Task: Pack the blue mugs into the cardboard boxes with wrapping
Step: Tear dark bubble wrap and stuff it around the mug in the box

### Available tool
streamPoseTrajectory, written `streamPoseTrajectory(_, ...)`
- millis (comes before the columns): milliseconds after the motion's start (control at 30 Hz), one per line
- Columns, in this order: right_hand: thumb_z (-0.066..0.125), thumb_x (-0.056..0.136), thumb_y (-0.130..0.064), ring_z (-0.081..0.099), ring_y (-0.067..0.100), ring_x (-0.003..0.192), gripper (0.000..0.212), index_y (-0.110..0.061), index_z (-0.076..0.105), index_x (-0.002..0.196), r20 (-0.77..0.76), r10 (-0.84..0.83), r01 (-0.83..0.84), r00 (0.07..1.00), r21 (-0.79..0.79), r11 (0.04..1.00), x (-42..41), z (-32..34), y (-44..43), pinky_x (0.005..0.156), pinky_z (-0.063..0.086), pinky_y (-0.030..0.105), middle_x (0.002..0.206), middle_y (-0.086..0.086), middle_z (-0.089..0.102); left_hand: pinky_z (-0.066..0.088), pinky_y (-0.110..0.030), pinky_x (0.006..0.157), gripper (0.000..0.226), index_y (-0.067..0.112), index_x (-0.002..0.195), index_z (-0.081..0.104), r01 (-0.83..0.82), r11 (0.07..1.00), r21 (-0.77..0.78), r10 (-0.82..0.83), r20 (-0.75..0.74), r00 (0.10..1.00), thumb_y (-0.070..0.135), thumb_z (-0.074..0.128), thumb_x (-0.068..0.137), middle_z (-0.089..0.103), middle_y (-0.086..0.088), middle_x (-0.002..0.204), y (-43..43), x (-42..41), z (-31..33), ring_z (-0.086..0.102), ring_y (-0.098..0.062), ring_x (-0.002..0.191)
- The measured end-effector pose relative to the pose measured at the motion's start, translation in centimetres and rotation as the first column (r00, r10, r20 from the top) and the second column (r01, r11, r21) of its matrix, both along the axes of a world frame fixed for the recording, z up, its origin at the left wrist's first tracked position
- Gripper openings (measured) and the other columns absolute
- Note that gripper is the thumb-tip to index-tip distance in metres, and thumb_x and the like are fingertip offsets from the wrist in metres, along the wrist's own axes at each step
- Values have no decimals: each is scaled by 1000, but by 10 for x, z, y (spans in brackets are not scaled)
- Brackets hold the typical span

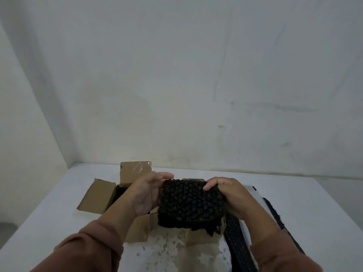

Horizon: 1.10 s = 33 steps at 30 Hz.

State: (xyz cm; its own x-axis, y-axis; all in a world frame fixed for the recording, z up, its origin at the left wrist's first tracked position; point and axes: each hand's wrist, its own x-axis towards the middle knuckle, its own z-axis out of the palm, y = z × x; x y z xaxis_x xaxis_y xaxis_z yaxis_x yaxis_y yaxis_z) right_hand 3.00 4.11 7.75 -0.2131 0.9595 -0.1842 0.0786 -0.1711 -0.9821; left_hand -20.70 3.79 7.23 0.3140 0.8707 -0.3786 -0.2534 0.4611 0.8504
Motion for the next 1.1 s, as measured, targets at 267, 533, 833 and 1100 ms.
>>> streamPoseTrajectory(267,71,71,-17,55,24,115,49,-35,59,115,-20,28,-29,999,-40,999,9,-12,3,100,46,44,123,5,57,47,-48,99,37,7,122,56,2,1000,-24,-5,-110,994,-6,55,88,65,-17,120,4,18,-11,60,-33,112)
streamPoseTrajectory(533,54,88,5,62,22,56,19,-6,62,100,23,-21,24,1000,-118,993,14,-15,1,46,50,28,82,13,65,50,-50,96,41,11,115,61,-16,999,38,20,-101,995,-16,48,88,64,-16,118,11,26,-18,61,-33,110)
streamPoseTrajectory(833,29,96,-6,58,31,69,34,2,59,81,-287,-131,50,949,-273,961,30,-16,16,51,55,33,89,20,57,44,-42,101,28,4,81,74,89,992,93,-91,14,996,9,47,87,60,-14,120,15,42,-26,53,-29,116)
streamPoseTrajectory(1100,63,82,-11,56,22,84,42,-27,49,118,676,39,-180,736,140,974,31,-25,43,64,39,21,115,0,50,50,-28,59,35,31,108,41,297,896,330,105,-808,579,14,62,86,50,4,101,37,67,-31,59,-22,82)
